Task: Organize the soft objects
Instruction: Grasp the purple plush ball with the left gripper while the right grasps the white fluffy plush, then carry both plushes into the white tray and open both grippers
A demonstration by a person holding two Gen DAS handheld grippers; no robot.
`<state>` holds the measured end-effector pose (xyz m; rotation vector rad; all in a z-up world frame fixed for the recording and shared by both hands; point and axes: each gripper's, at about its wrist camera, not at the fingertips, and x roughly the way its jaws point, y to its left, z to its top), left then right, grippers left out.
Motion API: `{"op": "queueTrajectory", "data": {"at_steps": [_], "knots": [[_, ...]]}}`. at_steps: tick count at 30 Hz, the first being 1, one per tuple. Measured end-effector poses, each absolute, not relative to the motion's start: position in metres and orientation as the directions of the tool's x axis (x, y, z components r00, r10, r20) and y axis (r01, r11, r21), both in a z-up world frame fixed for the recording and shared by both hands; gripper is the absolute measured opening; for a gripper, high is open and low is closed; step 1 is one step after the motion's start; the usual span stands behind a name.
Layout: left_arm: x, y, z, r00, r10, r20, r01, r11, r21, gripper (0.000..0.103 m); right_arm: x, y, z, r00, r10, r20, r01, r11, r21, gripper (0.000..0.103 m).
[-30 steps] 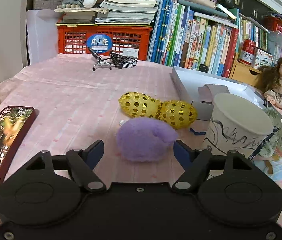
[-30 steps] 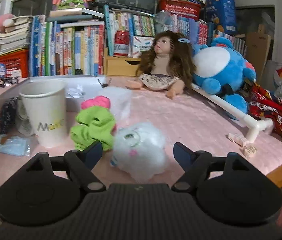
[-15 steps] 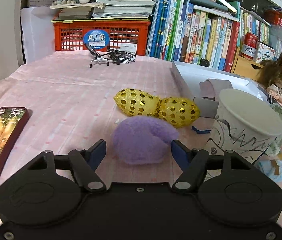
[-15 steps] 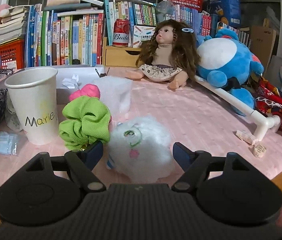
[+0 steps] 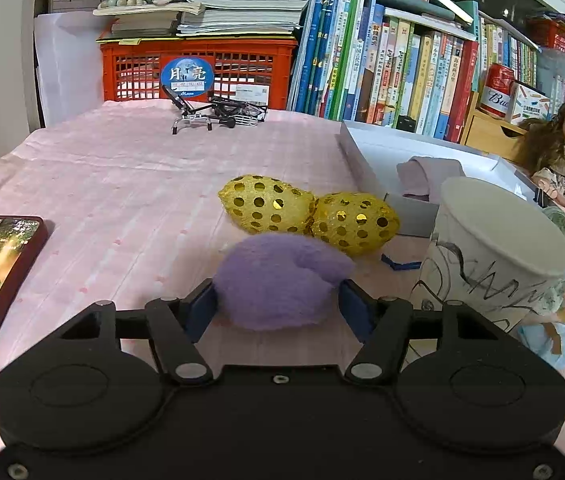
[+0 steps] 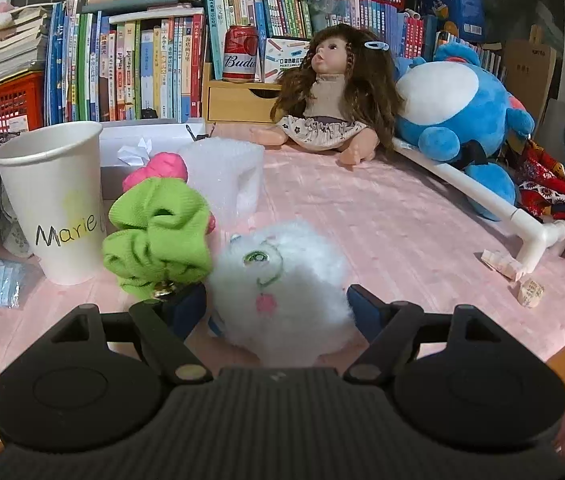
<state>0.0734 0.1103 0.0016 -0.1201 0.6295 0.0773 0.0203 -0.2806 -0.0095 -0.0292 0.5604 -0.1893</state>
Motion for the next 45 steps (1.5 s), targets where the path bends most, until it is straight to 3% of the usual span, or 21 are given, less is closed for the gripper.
{"op": "queueTrajectory", "data": {"at_steps": [4, 6, 9, 15, 35, 45], "knots": [[0.073, 0.109, 0.002, 0.806, 0.042, -0.59, -0.11, 0.991, -0.081, 0.058, 0.021, -0.28, -0.01, 0.832, -0.181, -0.524, 0.165, 0.983, -0.079, 0.086], [0.071, 0.11, 0.002, 0.807, 0.053, -0.589, -0.117, 0.991, -0.071, 0.051, 0.02, -0.28, -0.01, 0.835, -0.18, -0.52, 0.162, 0.984, -0.081, 0.079], [0.07, 0.111, 0.002, 0.806, 0.051, -0.59, -0.116, 0.991, -0.072, 0.05, 0.019, -0.28, -0.01, 0.833, -0.195, -0.517, 0.172, 0.981, -0.093, 0.069], [0.066, 0.109, 0.004, 0.808, 0.061, -0.586, -0.113, 0.992, -0.052, 0.048, 0.016, -0.28, -0.008, 0.836, -0.195, -0.513, 0.176, 0.981, -0.085, 0.064], [0.052, 0.12, 0.078, 0.875, 0.008, -0.484, -0.05, 0.996, -0.074, 0.048, 0.021, -0.29, 0.05, 0.894, -0.236, -0.382, 0.206, 0.972, -0.117, 0.064], [0.087, 0.115, 0.125, 0.869, -0.102, -0.483, 0.047, 0.991, -0.125, 0.048, 0.057, -0.287, 0.095, 0.923, -0.086, -0.375, 0.074, 0.996, -0.045, 0.064]]}}
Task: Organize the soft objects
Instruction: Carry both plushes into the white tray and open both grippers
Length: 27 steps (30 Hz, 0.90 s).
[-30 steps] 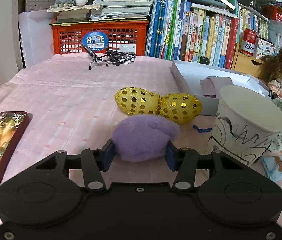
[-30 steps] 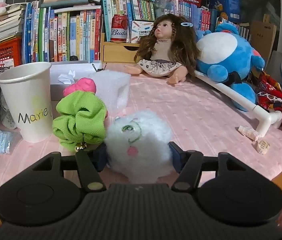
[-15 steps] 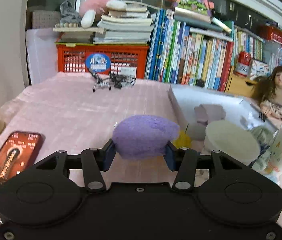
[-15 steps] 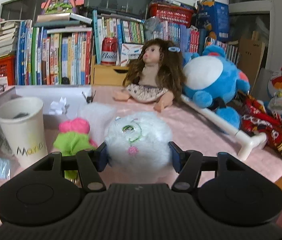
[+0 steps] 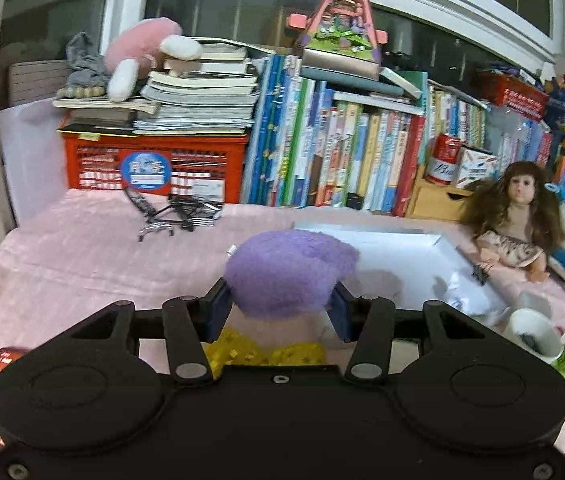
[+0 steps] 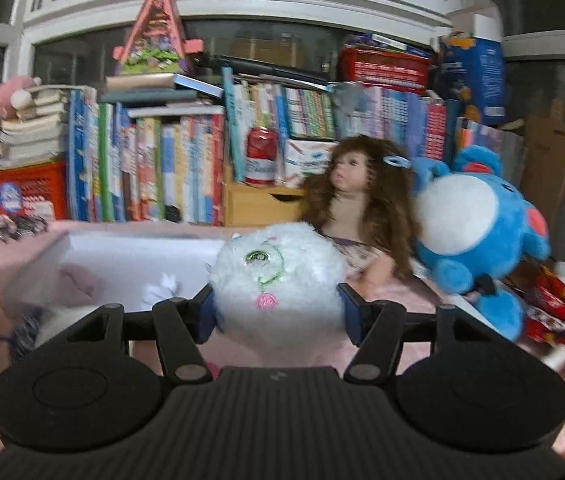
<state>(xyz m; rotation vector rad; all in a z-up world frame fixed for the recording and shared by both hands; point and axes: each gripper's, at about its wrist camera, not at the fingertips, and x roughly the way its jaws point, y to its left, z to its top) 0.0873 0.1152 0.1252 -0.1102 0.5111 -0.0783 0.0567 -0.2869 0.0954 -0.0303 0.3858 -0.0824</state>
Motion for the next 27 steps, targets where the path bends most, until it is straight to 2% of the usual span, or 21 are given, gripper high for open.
{"op": "queueTrajectory", "data": {"at_steps": [7, 19, 27], "knots": [[0.123, 0.101, 0.141, 0.83, -0.191, -0.525, 0.117, 0.978, -0.171, 0.048, 0.09, -0.274, 0.121, 0.914, 0.038, -0.405, -0.033, 0.999, 0.019, 0.064], [0.218, 0.059, 0.137, 0.669, -0.289, -0.684, 0.161, 0.956, -0.245, 0.048, 0.181, -0.234, 0.12, 0.772, 0.202, -0.603, -0.141, 0.979, 0.147, 0.065], [0.271, 0.034, 0.112, 0.576, -0.281, -0.767, 0.155, 0.959, -0.235, 0.048, 0.219, -0.201, 0.103, 0.676, 0.249, -0.694, -0.187, 0.968, 0.164, 0.065]]}}
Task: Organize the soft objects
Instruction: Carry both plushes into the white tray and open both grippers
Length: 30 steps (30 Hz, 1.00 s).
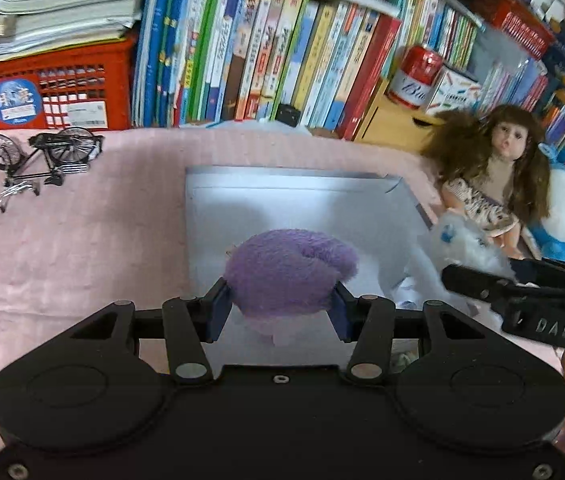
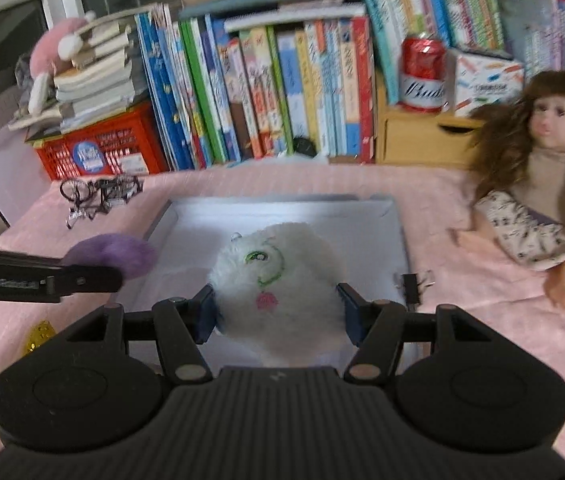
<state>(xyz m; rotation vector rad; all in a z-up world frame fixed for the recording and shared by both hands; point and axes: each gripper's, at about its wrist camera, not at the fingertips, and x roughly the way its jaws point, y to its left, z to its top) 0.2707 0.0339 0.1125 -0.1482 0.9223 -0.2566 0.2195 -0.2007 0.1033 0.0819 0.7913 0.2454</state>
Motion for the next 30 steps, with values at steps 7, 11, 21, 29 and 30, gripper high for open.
{"op": "queueTrajectory", "data": {"at_steps": [7, 11, 21, 29, 30], "knots": [[0.306, 0.02, 0.097, 0.538, -0.266, -0.8, 0.147, 0.964, -0.221, 0.048, 0.247, -0.181, 0.084, 0.579, 0.269, -0.769, -0.19, 0.962, 0.194, 0.065], [0.32, 0.015, 0.087, 0.519, -0.261, -0.814, 0.14, 0.965, -0.22, 0.048, 0.259, -0.175, 0.075, 0.541, 0.27, -0.796, -0.179, 0.962, 0.205, 0.065], [0.337, 0.011, 0.067, 0.49, -0.242, -0.838, 0.126, 0.97, -0.206, 0.048, 0.276, -0.168, 0.056, 0.496, 0.248, -0.832, -0.156, 0.968, 0.196, 0.066], [0.344, 0.01, 0.057, 0.479, -0.24, -0.845, 0.126, 0.971, -0.205, 0.048, 0.286, -0.164, 0.044, 0.468, 0.228, -0.854, -0.136, 0.973, 0.185, 0.066], [0.345, 0.01, 0.056, 0.478, -0.239, -0.846, 0.125, 0.971, -0.204, 0.048, 0.287, -0.164, 0.043, 0.466, 0.226, -0.856, -0.134, 0.974, 0.184, 0.066]]}}
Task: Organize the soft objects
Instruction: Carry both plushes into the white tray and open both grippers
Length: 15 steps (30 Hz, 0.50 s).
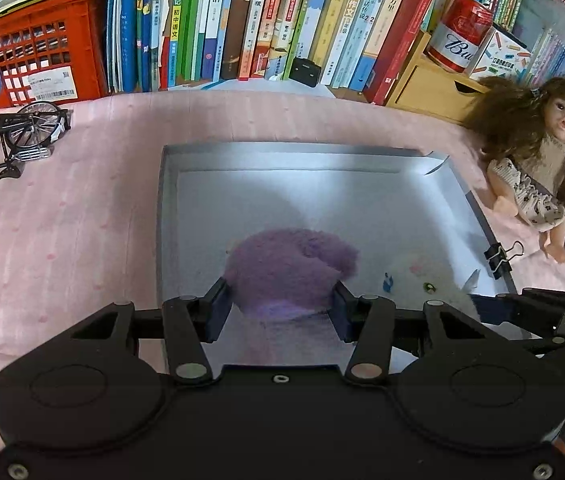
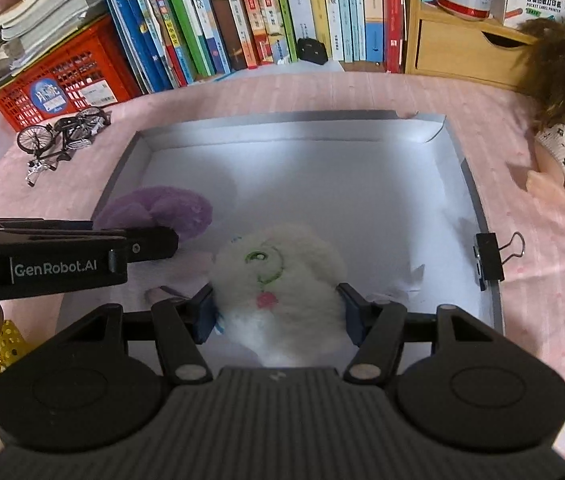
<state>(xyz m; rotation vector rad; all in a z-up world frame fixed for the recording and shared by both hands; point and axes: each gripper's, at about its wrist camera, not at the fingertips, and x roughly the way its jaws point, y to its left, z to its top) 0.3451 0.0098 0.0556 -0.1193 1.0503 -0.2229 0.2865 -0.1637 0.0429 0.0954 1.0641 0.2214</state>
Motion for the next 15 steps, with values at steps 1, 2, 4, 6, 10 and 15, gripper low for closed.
{"op": "queueTrajectory", "data": {"at_steps": [1, 2, 4, 6, 10, 15], "knots": [[0.3458, 0.0097, 0.0544, 0.476, -0.237, -0.847, 0.125, 0.971, -0.202, 0.049, 0.2871, -0.1636, 0.0421, 0.463, 0.227, -0.857, -0.134, 0.974, 0.185, 0.066], [0.3461, 0.0099, 0.0534, 0.474, -0.237, -0.848, 0.127, 0.972, -0.2, 0.049, 0.2887, -0.1639, 0.0415, 0.46, 0.228, -0.858, -0.133, 0.973, 0.187, 0.066], [0.347, 0.0096, 0.0517, 0.472, -0.234, -0.85, 0.128, 0.972, -0.197, 0.049, 0.2896, -0.1637, 0.0418, 0.458, 0.228, -0.859, -0.131, 0.973, 0.188, 0.067], [0.3481, 0.01, 0.0504, 0.47, -0.235, -0.851, 0.125, 0.972, -0.2, 0.049, 0.29, -0.1633, 0.0419, 0.457, 0.226, -0.86, -0.131, 0.974, 0.186, 0.068], [0.3488, 0.0113, 0.0506, 0.468, -0.239, -0.851, 0.124, 0.971, -0.205, 0.05, 0.2897, -0.1634, 0.0416, 0.457, 0.222, -0.861, -0.134, 0.974, 0.18, 0.073], [0.3448, 0.0109, 0.0531, 0.481, -0.225, -0.847, 0.126, 0.974, -0.188, 0.062, 0.2898, -0.1622, 0.0423, 0.456, 0.218, -0.863, -0.148, 0.975, 0.168, 0.082]]}}
